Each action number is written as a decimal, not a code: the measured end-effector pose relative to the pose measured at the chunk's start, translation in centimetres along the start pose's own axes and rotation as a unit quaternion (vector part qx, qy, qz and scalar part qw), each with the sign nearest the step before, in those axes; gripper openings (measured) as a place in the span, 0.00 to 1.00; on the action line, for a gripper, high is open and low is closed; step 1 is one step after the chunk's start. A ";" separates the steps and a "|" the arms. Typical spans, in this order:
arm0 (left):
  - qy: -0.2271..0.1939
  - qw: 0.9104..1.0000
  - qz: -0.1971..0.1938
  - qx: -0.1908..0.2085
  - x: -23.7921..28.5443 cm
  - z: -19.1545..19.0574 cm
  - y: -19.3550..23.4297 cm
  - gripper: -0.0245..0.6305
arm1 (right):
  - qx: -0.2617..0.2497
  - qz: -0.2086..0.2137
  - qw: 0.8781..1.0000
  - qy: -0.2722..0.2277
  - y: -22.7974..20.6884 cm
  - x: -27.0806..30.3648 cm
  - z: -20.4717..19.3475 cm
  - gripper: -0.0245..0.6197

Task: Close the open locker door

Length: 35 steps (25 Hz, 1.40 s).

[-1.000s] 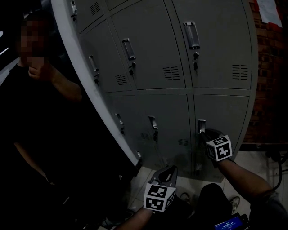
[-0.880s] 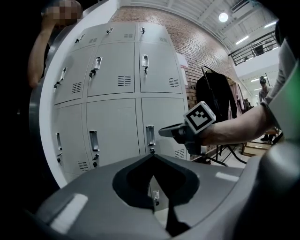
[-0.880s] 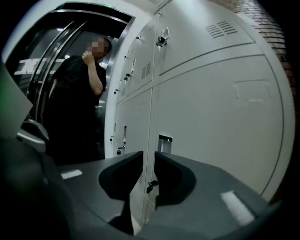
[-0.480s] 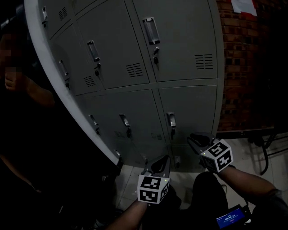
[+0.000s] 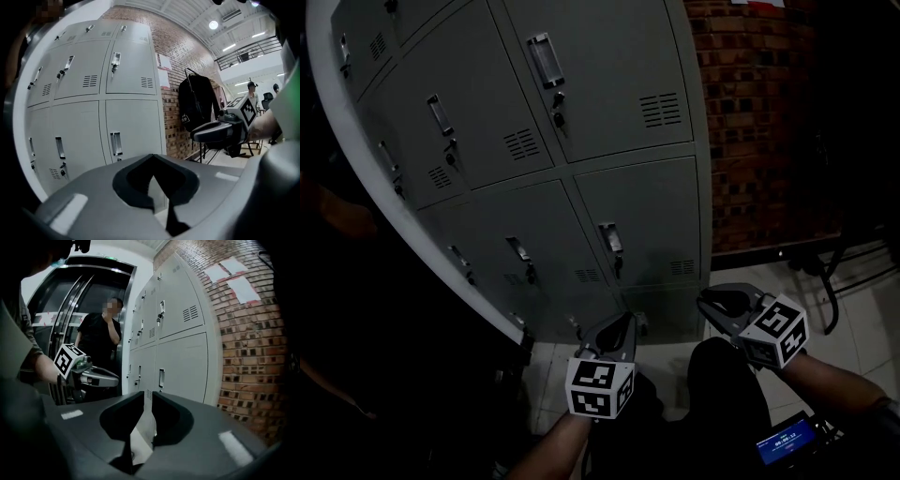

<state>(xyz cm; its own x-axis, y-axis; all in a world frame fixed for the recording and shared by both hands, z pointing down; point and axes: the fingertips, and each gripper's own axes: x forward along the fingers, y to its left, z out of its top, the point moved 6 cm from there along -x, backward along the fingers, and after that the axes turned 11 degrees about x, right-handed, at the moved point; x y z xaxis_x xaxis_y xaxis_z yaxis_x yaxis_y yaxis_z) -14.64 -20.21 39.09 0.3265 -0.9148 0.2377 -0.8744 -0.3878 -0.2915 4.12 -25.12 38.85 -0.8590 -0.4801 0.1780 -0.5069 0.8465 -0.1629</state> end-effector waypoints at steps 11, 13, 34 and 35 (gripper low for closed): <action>-0.002 1.000 -0.023 -0.008 -2.0 -0.5 -2.8 0.04 | 0.033 0.045 0.998 -0.011 1.8 -4.2 -0.3 0.10; -0.003 1.000 -0.027 -0.007 -2.4 -0.6 -3.5 0.04 | 0.031 0.045 0.998 -0.015 2.3 -5.2 -0.4 0.08; -0.008 0.999 -0.041 -0.002 -4.4 0.1 -6.7 0.04 | 0.033 0.016 0.999 -0.002 3.9 -10.1 -2.8 0.05; -0.007 0.999 -0.040 -0.003 -4.4 0.0 -6.6 0.04 | 0.031 0.015 0.999 -0.001 3.9 -10.0 -2.8 0.05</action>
<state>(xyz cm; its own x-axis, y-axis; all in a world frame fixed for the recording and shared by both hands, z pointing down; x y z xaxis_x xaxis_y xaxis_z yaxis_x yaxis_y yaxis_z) -10.34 -13.66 39.96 0.4009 -0.8821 0.2474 -0.8474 -0.4597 -0.2656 10.96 -16.40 39.12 -0.8739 -0.4554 0.1699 -0.4844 0.8444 -0.2286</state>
